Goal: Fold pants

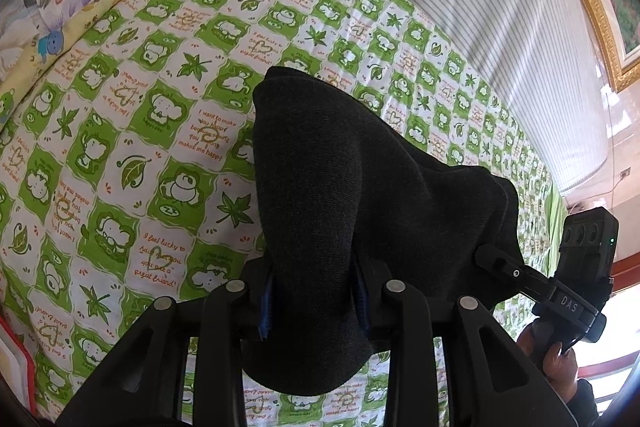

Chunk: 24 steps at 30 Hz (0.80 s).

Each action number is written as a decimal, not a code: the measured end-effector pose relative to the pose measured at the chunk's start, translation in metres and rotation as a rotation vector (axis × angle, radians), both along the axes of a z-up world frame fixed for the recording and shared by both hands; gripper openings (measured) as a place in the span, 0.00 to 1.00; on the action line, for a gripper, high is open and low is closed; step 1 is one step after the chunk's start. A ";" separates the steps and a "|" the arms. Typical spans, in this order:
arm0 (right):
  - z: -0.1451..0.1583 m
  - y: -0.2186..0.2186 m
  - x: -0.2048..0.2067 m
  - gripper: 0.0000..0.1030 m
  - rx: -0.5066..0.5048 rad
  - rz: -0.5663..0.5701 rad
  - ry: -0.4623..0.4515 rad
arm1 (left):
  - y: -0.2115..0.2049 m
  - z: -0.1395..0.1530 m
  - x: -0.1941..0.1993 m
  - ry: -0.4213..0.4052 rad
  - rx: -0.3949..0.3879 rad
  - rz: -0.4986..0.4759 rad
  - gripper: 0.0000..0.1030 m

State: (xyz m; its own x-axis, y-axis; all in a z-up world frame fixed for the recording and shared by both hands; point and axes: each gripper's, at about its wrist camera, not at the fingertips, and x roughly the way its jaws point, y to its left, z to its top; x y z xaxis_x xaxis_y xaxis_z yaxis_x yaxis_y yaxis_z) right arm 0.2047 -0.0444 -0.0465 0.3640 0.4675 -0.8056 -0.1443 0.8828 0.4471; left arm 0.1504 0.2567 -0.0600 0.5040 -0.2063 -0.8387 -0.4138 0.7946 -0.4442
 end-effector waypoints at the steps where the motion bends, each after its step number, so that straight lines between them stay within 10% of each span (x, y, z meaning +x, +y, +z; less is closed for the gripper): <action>1: -0.001 -0.001 0.000 0.55 -0.001 0.000 0.001 | 0.000 -0.001 0.000 0.000 -0.003 -0.001 0.33; 24: -0.018 -0.039 -0.007 0.72 -0.071 -0.091 -0.022 | -0.015 -0.007 0.001 0.024 0.111 -0.047 0.53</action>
State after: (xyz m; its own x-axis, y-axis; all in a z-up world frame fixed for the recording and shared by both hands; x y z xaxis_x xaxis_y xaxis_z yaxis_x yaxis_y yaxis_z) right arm 0.1976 -0.0831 -0.0648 0.4205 0.3739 -0.8267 -0.0710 0.9219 0.3809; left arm 0.1518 0.2414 -0.0668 0.4756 -0.1340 -0.8694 -0.3847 0.8571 -0.3426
